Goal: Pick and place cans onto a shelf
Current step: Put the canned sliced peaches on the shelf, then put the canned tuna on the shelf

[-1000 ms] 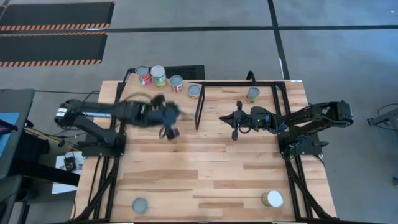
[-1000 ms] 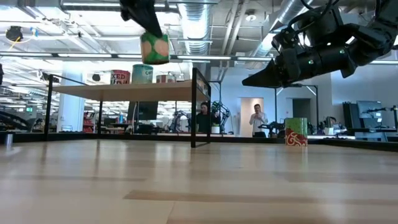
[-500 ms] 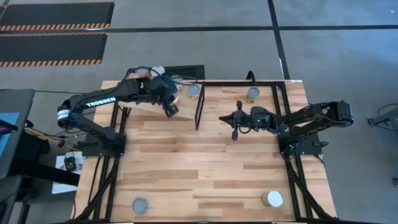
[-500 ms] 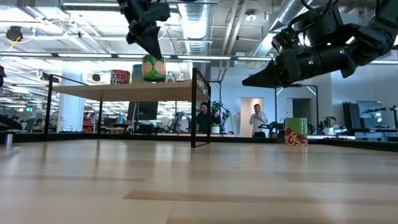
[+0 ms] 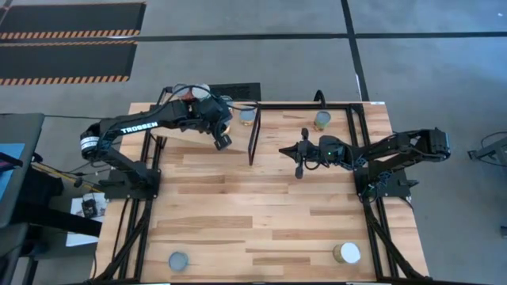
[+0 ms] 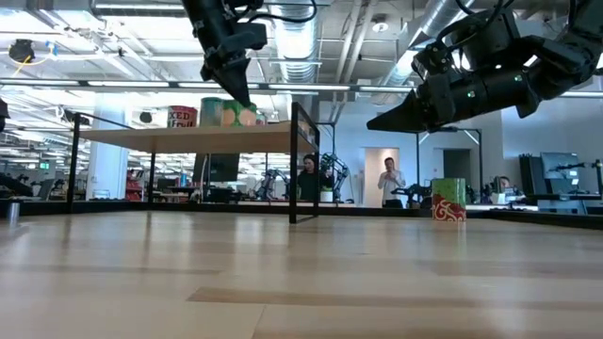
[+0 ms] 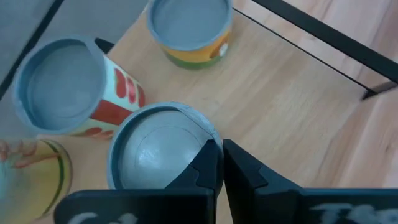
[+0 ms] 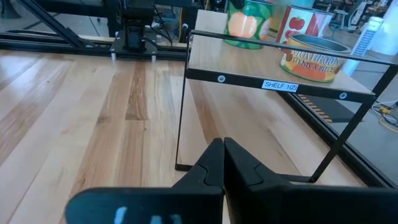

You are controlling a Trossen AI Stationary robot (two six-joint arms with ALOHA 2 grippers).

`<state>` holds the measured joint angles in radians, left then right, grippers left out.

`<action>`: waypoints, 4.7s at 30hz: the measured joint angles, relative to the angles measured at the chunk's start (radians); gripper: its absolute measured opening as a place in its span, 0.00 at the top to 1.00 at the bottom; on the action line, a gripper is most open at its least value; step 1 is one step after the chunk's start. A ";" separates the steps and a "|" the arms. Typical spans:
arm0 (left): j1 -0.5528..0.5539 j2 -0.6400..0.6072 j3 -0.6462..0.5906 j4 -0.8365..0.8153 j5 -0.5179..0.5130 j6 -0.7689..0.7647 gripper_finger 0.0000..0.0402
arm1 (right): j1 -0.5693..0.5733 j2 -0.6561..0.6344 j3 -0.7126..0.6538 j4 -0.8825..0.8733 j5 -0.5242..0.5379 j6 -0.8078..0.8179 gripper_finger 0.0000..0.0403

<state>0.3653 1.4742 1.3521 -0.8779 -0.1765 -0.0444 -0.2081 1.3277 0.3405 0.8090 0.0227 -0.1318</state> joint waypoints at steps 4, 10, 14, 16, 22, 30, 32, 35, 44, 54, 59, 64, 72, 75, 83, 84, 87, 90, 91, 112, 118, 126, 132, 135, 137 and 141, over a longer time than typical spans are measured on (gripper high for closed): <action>0.013 0.000 0.000 0.009 -0.002 0.000 1.00 | 0.000 0.000 0.000 0.000 0.000 -0.001 0.96; 0.017 0.000 0.000 0.017 -0.003 -0.001 0.97 | 0.000 0.000 0.000 0.000 0.000 -0.002 0.96; 0.017 0.000 0.000 0.014 -0.004 -0.001 0.92 | 0.000 0.000 0.000 0.000 0.000 -0.001 0.96; 0.017 0.000 0.000 0.015 -0.004 -0.001 0.89 | 0.000 0.000 0.000 0.000 0.000 -0.001 0.96; 0.017 -0.005 0.000 0.015 -0.006 0.022 0.85 | 0.000 0.000 0.000 0.000 0.000 -0.001 0.96; 0.015 -0.060 0.000 0.013 -0.012 0.041 0.84 | 0.000 0.000 0.000 0.000 0.000 -0.007 0.95; 0.010 -0.086 0.000 0.013 -0.009 0.041 0.84 | 0.000 0.000 0.000 0.000 0.000 -0.007 0.95; -0.031 -0.128 0.000 -0.006 0.019 0.063 0.84 | 0.000 0.000 0.000 0.000 0.000 -0.008 0.95; -0.500 -0.166 -0.015 -0.086 -0.021 -0.045 0.98 | 0.004 0.000 0.000 -0.004 0.001 -0.027 0.97; -1.092 0.016 -0.074 -0.062 -0.169 -0.602 1.00 | 0.004 0.000 0.000 -0.008 0.001 -0.026 0.97; -1.223 0.189 -0.048 -0.063 -0.084 -0.768 0.99 | 0.004 0.000 0.000 -0.008 0.001 -0.018 0.97; -1.269 0.333 0.024 -0.099 0.042 -0.869 0.91 | 0.004 0.000 0.000 -0.009 0.001 -0.015 0.96; -1.275 0.461 0.123 -0.216 0.202 -1.048 0.72 | 0.004 0.000 0.000 -0.013 0.001 -0.015 0.96; -1.278 0.471 0.124 -0.224 0.258 -1.142 0.67 | 0.004 0.000 0.000 -0.017 0.001 -0.016 0.96; -1.333 0.478 0.124 -0.187 0.257 -1.389 0.65 | 0.004 0.000 0.000 -0.020 0.001 -0.019 0.96; -1.340 0.486 0.124 -0.179 0.250 -1.408 0.65 | 0.004 0.000 0.000 -0.020 0.001 -0.019 0.96; -1.355 0.514 0.124 -0.137 0.243 -1.417 0.67 | 0.004 0.000 0.000 -0.020 0.001 -0.019 0.96; -1.356 0.549 0.125 -0.123 0.232 -1.400 0.67 | 0.004 0.000 0.000 -0.018 0.002 -0.024 0.96; -1.355 0.554 0.125 -0.129 0.233 -1.390 0.67 | 0.004 0.000 0.000 -0.018 0.002 -0.024 0.96; -1.234 0.541 0.122 -0.304 -0.031 -1.008 1.00 | 0.003 0.000 0.000 -0.008 0.005 -0.032 0.96; -1.054 0.515 0.122 -0.206 -0.130 -0.680 1.00 | 0.003 0.000 0.000 -0.006 0.005 -0.034 0.97; -0.795 0.520 0.095 0.133 -0.114 -0.246 1.00 | 0.003 0.000 0.000 -0.008 0.005 -0.034 0.96; -0.669 0.522 0.085 0.294 -0.041 -0.096 1.00 | 0.003 0.000 0.000 -0.009 0.004 -0.035 0.96; -0.631 0.523 0.085 0.316 -0.039 -0.062 1.00 | 0.003 0.000 0.000 -0.011 0.004 -0.035 0.96; -0.610 0.523 0.085 0.327 -0.039 -0.057 1.00 | 0.003 0.000 0.000 -0.011 0.004 -0.035 0.96; -0.578 0.523 0.084 0.359 -0.040 -0.056 1.00 | 0.003 0.000 0.000 -0.012 0.004 -0.034 0.97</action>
<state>-0.2124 1.9976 1.4364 -0.5185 -0.2165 -0.1009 -0.2054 1.3277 0.3408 0.7971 0.0265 -0.1661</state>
